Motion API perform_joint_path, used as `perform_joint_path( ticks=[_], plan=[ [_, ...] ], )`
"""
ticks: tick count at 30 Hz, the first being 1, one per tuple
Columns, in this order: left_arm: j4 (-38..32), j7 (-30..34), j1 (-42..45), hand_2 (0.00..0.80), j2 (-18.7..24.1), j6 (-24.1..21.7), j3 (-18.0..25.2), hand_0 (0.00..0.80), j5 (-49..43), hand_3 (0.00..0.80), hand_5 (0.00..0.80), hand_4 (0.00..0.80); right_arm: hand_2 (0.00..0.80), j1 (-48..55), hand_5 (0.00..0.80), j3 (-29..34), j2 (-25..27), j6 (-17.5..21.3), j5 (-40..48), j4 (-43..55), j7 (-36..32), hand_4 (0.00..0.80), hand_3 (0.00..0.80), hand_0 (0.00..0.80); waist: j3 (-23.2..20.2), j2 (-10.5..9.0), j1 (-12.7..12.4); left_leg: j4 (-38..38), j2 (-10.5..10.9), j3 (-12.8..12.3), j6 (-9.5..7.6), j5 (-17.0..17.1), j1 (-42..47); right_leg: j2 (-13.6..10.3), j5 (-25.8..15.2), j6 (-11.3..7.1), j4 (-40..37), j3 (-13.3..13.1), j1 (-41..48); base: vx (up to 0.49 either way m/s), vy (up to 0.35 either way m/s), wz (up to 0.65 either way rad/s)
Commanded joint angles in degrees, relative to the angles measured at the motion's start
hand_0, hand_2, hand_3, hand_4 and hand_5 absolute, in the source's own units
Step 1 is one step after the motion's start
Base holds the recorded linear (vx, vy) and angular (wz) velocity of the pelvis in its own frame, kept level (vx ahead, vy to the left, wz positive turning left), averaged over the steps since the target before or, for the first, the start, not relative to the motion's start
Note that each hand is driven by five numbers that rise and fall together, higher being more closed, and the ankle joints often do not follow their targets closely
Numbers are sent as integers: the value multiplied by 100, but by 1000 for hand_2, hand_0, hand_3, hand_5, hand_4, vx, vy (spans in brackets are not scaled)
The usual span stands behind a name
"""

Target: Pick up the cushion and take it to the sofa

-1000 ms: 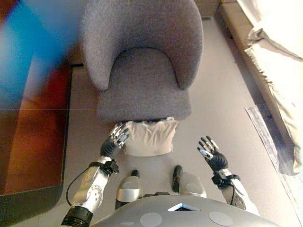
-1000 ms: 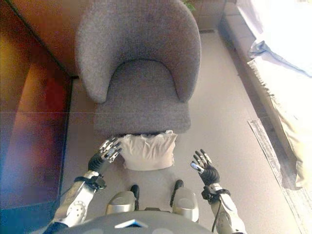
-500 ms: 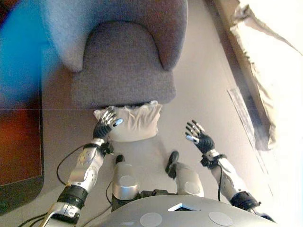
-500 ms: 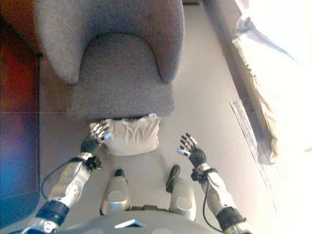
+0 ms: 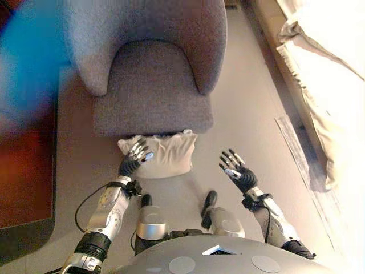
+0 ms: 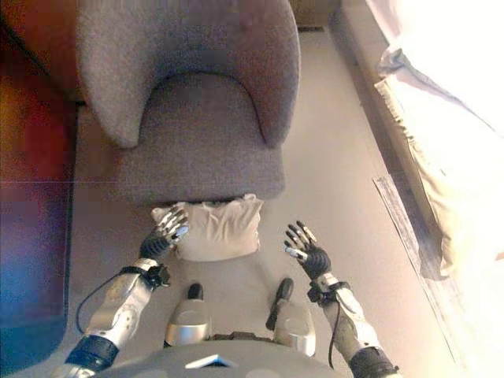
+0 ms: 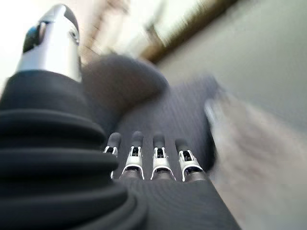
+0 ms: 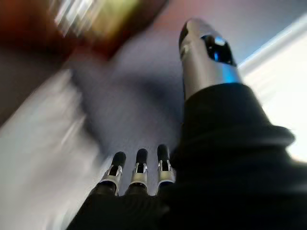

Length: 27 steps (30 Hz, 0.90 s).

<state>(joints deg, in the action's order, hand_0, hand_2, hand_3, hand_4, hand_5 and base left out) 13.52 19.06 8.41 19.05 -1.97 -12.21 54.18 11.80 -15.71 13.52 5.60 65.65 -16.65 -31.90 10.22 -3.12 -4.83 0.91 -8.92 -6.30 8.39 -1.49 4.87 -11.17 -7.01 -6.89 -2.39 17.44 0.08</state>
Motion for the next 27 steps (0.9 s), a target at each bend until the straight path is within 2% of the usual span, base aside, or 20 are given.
perform_joint_path(
  ticks=[1, 3, 6, 12, 24, 27],
  plan=[
    [-744, 1825, -128, 0, -309, 669, -274, 0, 1712, 0, 0, 0, 0, -245, 0, 122, -339, -497, 1550, 295, -1923, 0, 0, 0, -236, 19, 67, 304, 23, -319, -318, 236, -173, -483, 23, -598, -150, 43, 146, -52, 26, 17],
    [-785, 2231, -215, 0, -425, 785, -380, 0, 2015, 0, 0, 0, 0, -431, 0, 164, -543, -615, 1650, 245, -2241, 0, 0, 0, -285, 79, 89, 306, 36, -337, -315, 182, -143, -501, 37, -613, -116, 7, 120, -45, 22, 4],
    [-800, 2520, -346, 0, -449, 946, -421, 0, 1947, 0, 0, 0, 0, -526, 0, 90, -516, -340, 1075, 341, -2045, 0, 0, 0, -319, 112, 150, 214, 50, -324, -309, 89, -86, -530, 120, -619, 0, -51, 118, -2, 1, -3],
    [-757, 2512, -328, 0, -515, 1151, -398, 0, 2168, 0, 0, 0, 0, -278, 0, 143, -430, -665, 982, 469, -2070, 0, 0, 0, -504, 129, 267, 345, 29, -332, -272, 44, 107, -447, 150, -603, -136, -91, 244, 28, -7, -2],
    [-849, 2394, -150, 0, -472, 1022, -441, 0, 2305, 0, 0, 0, 0, -100, 0, 107, -275, -654, 925, 455, -2073, 0, 0, 0, -586, 107, 320, 408, -13, -345, -235, 12, 284, -344, 162, -564, -161, -123, 305, 4, -3, -1],
    [-859, 2181, -100, 0, -466, 883, -393, 0, 2071, 0, 0, 0, 0, -64, 0, 125, -274, -653, 800, 453, -1899, 0, 0, 0, -599, 87, 317, 400, -20, -353, -227, -11, 304, -358, 151, -577, -156, -122, 293, 51, -10, -2]
  ],
)
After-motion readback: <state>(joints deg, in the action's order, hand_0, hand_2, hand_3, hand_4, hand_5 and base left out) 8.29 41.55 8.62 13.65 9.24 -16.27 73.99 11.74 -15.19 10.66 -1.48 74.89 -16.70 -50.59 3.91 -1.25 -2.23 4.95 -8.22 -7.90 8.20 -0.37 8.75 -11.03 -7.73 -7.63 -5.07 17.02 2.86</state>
